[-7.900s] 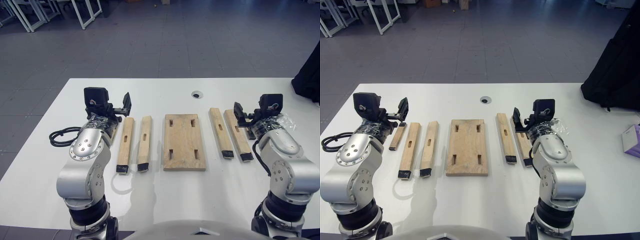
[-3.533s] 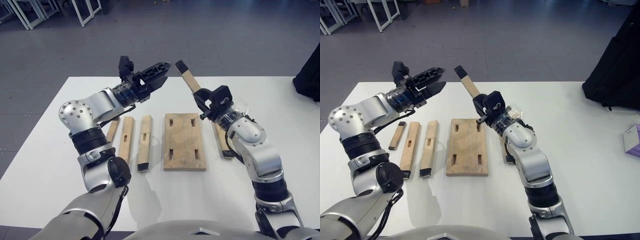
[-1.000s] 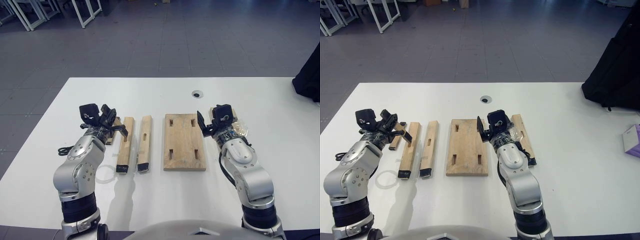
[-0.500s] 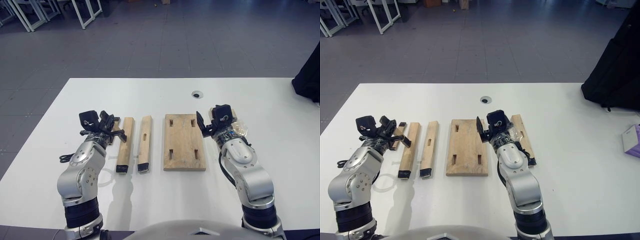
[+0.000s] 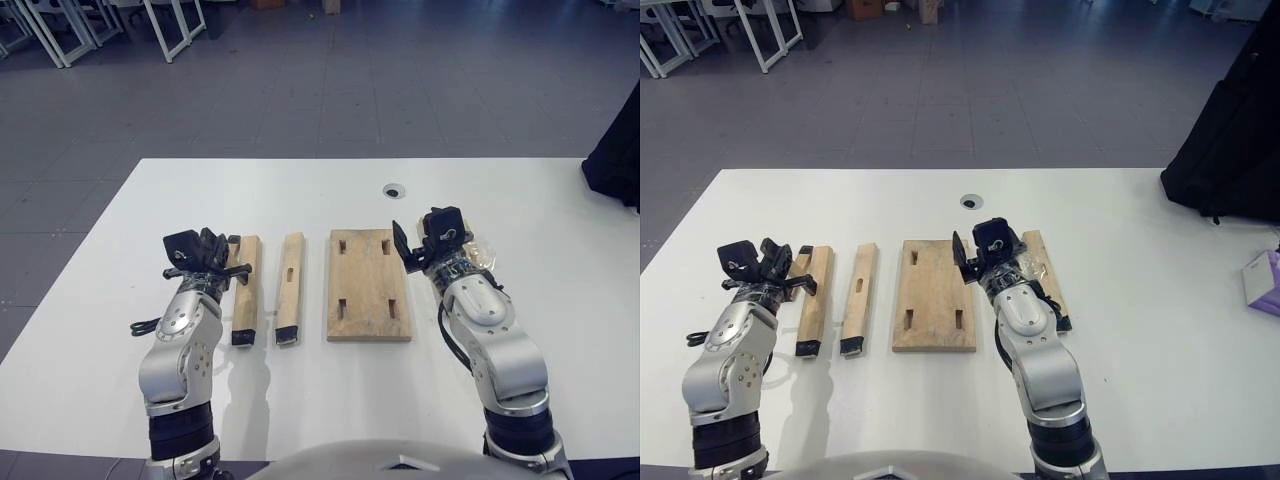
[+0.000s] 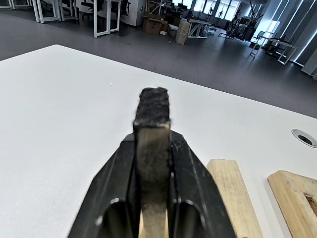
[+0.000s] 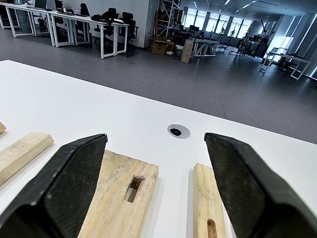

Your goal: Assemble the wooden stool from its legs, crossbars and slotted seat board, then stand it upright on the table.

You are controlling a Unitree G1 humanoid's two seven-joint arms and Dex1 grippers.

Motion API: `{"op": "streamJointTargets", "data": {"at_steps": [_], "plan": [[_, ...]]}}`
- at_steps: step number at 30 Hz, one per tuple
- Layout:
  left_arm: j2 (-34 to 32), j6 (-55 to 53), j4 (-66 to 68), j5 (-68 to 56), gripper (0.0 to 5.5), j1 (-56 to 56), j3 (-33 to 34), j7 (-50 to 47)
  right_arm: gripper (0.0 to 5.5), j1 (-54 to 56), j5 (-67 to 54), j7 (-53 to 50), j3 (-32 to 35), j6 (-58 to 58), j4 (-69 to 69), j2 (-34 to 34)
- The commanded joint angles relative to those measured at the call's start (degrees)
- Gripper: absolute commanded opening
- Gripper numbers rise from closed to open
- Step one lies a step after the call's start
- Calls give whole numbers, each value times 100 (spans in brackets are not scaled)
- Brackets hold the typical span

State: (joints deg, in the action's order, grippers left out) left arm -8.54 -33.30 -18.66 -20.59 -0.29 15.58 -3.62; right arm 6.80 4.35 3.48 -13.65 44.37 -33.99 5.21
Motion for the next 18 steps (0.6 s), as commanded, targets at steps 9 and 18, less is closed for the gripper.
{"op": "streamJointTargets", "data": {"at_steps": [9, 18], "plan": [[-224, 1006, 440, 1089, 43, 1138, -955, 523, 361, 118, 36, 74, 38, 110, -11, 29], [35, 1151, 607, 962, 43, 1183, -745, 466, 361, 250, 26, 154, 91, 119, 42, 102]]}}
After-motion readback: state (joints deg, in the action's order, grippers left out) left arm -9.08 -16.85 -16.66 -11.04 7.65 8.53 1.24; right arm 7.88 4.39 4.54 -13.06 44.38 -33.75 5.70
